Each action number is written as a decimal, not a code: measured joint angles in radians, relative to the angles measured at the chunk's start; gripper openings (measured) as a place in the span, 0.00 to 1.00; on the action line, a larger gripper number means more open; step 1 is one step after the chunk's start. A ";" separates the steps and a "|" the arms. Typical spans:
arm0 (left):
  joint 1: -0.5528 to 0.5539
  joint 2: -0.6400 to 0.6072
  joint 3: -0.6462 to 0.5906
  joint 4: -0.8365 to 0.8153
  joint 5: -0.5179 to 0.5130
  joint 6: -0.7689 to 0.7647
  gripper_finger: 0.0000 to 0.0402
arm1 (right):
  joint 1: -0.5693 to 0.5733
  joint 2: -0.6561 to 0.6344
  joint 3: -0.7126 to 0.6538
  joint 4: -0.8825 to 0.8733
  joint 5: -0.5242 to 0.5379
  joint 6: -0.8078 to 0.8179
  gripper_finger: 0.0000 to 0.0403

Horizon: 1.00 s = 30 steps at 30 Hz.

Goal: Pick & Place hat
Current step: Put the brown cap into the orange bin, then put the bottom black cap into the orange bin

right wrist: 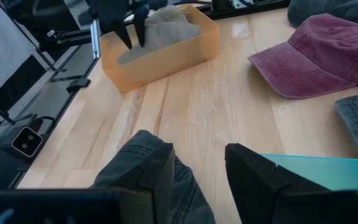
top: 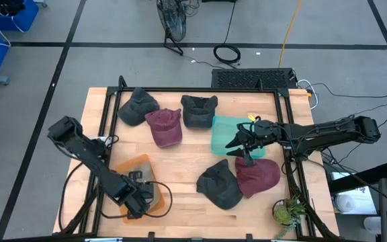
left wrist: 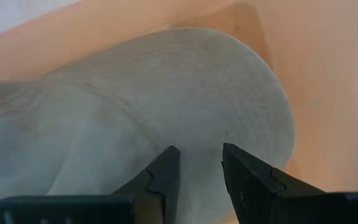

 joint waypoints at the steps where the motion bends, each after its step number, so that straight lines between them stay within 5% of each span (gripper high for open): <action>1: 0.000 0.016 -0.001 0.005 0.009 0.012 0.31 | 0.000 0.000 0.000 0.001 0.000 0.000 0.32; 14: 0.045 -0.009 0.030 -0.142 -0.013 0.160 0.31 | -0.001 0.000 0.000 0.004 0.002 -0.017 0.32; 19: 0.067 -0.112 0.056 -0.194 -0.134 0.167 0.31 | -0.001 0.000 0.000 0.004 0.003 -0.034 0.32; 27: 0.086 -0.241 0.057 -0.193 -0.181 0.176 0.31 | 0.026 -0.014 0.000 0.008 0.000 -0.158 0.32; 30: 0.093 -0.270 0.057 -0.140 -0.301 0.228 0.31 | 0.085 -0.015 0.011 0.012 0.001 -0.203 0.32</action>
